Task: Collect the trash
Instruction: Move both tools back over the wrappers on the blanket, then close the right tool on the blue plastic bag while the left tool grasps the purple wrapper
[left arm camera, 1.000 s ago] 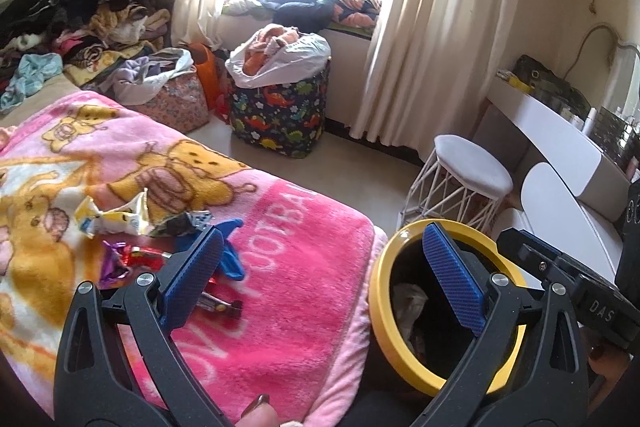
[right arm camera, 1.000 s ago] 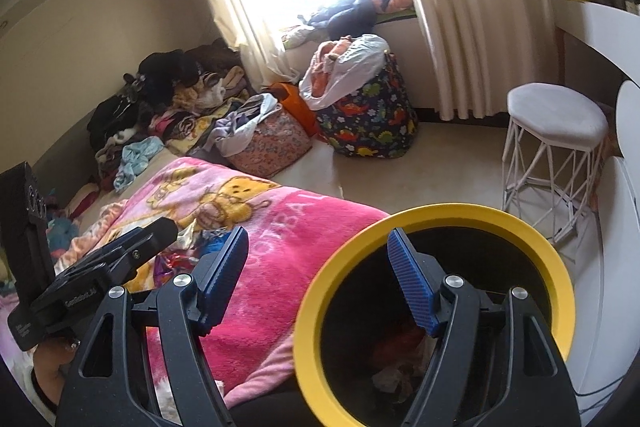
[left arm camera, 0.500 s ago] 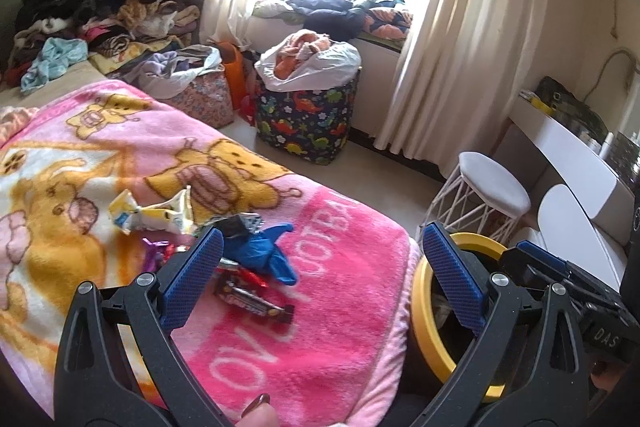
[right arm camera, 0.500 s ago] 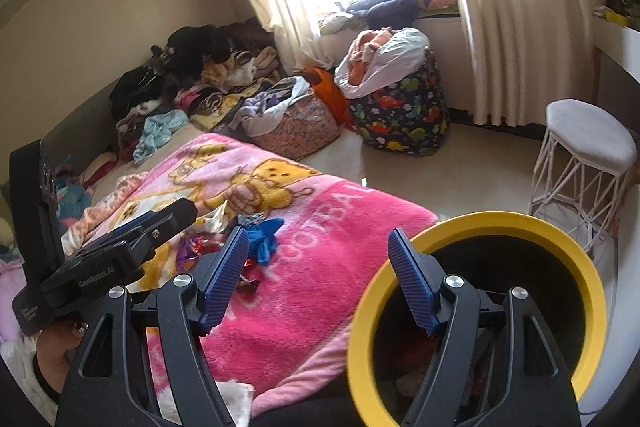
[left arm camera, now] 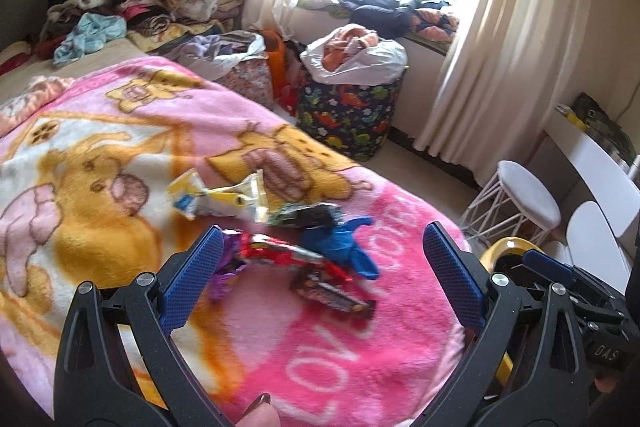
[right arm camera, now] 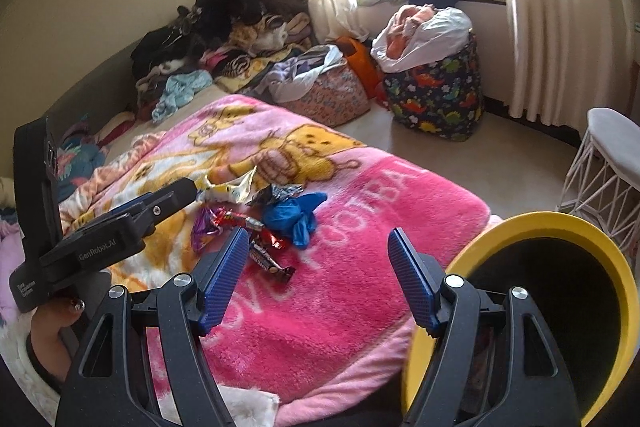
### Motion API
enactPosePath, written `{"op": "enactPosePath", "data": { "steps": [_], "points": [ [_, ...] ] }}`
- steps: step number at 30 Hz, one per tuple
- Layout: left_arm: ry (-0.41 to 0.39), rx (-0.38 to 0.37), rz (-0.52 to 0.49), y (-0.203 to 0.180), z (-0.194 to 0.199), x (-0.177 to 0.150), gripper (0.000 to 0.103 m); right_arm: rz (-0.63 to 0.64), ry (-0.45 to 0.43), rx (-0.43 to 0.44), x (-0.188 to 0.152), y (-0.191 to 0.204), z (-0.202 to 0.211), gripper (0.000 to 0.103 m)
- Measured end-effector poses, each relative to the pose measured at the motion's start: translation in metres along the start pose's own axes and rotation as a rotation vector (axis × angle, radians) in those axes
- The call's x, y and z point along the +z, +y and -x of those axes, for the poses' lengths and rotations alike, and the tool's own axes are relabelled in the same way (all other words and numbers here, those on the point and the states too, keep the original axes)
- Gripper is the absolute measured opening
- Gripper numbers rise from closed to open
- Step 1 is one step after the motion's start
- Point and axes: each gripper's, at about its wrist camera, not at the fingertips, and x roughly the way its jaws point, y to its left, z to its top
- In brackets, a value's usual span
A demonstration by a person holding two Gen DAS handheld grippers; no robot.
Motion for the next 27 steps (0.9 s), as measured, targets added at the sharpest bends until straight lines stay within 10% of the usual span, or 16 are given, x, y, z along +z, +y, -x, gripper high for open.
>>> {"op": "enactPosePath", "data": {
  "steps": [14, 27],
  "points": [
    [0.061, 0.063, 0.082, 0.052, -0.024, -0.010, 0.092, 0.048, 0.105, 0.041, 0.004, 0.013, -0.060, 0.050],
    [0.152, 0.068, 0.121, 0.073, -0.054, -0.024, 0.064, 0.059, 0.194, 0.052, 0.003, 0.013, -0.113, 0.036]
  ]
}}
